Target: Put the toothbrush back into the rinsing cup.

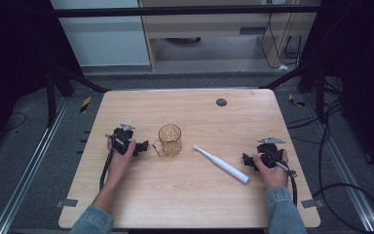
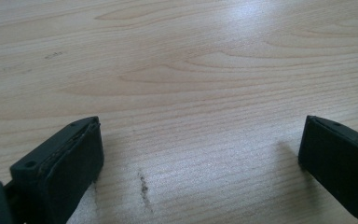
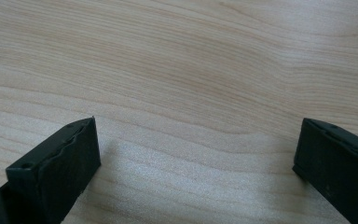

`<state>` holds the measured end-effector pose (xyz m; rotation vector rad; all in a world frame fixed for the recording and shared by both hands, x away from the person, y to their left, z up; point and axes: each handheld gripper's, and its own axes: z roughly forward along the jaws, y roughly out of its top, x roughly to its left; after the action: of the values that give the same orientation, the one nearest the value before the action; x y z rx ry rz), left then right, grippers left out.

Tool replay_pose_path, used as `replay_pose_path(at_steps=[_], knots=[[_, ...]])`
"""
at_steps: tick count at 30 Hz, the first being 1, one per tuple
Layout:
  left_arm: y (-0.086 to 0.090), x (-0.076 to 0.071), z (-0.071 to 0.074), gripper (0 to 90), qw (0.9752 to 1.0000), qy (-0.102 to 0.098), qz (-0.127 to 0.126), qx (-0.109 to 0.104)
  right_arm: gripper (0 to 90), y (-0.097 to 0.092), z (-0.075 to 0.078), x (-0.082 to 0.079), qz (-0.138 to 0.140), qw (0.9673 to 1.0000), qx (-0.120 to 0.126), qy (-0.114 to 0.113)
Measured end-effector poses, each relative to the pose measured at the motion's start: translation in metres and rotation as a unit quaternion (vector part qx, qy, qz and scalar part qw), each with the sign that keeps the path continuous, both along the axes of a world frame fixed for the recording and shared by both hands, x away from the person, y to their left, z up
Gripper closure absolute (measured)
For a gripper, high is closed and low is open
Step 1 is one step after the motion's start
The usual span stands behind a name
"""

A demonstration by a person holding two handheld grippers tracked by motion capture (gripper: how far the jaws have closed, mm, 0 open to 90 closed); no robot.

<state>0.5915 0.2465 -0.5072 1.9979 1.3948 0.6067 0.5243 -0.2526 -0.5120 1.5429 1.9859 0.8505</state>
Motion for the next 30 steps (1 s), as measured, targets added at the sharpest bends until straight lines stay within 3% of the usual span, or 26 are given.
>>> replay_pose_path(at_steps=[7, 9, 10, 12, 16, 19, 20, 21, 27, 30], knots=[[0.000, -0.003, 0.000, 0.0, 1.0000, 0.000, -0.001, 0.000, 0.9, 0.001, 0.000, -0.002, -0.009, 1.0000, 0.001, -0.001], [0.000, -0.002, 0.000, 0.0, 1.0000, 0.000, -0.002, 0.000, 2.7, 0.002, 0.000, -0.004, -0.011, 0.9999, 0.001, -0.003], [-0.001, -0.002, 0.000, 0.0, 1.0000, 0.000, -0.001, 0.000, 9.8, 0.002, 0.001, -0.005, -0.009, 0.9999, 0.003, -0.007], [-0.001, -0.002, 0.000, 0.0, 1.0000, 0.000, 0.000, 0.000, 10.2, 0.002, 0.005, -0.008, -0.009, 0.9999, 0.005, -0.009], [-0.001, -0.001, 0.000, 0.0, 1.0000, 0.000, 0.000, 0.000, 13.9, 0.005, 0.021, -0.020, 0.020, 0.9995, 0.000, -0.026], [-0.001, -0.001, 0.000, 0.0, 1.0000, 0.000, 0.000, -0.001, 14.7, 0.008, 0.028, -0.025, 0.030, 0.9993, 0.007, -0.023], [-0.001, -0.001, 0.000, 0.0, 1.0000, 0.000, 0.001, 0.000, 15.1, 0.012, 0.035, -0.032, 0.053, 0.9984, 0.002, -0.022], [-0.001, -0.001, 0.000, 0.0, 1.0000, 0.000, 0.001, 0.000, 15.1, 0.012, 0.035, -0.032, 0.053, 0.9984, 0.002, -0.022], [-0.001, -0.001, 0.000, 0.0, 1.0000, 0.000, 0.000, -0.001, 21.3, 0.023, 0.049, -0.046, 0.097, 0.9950, -0.024, 0.006], [-0.001, -0.001, 0.000, 0.0, 1.0000, 0.000, 0.000, -0.001, 24.7, 0.030, 0.064, -0.050, 0.116, 0.9921, -0.043, 0.022]])
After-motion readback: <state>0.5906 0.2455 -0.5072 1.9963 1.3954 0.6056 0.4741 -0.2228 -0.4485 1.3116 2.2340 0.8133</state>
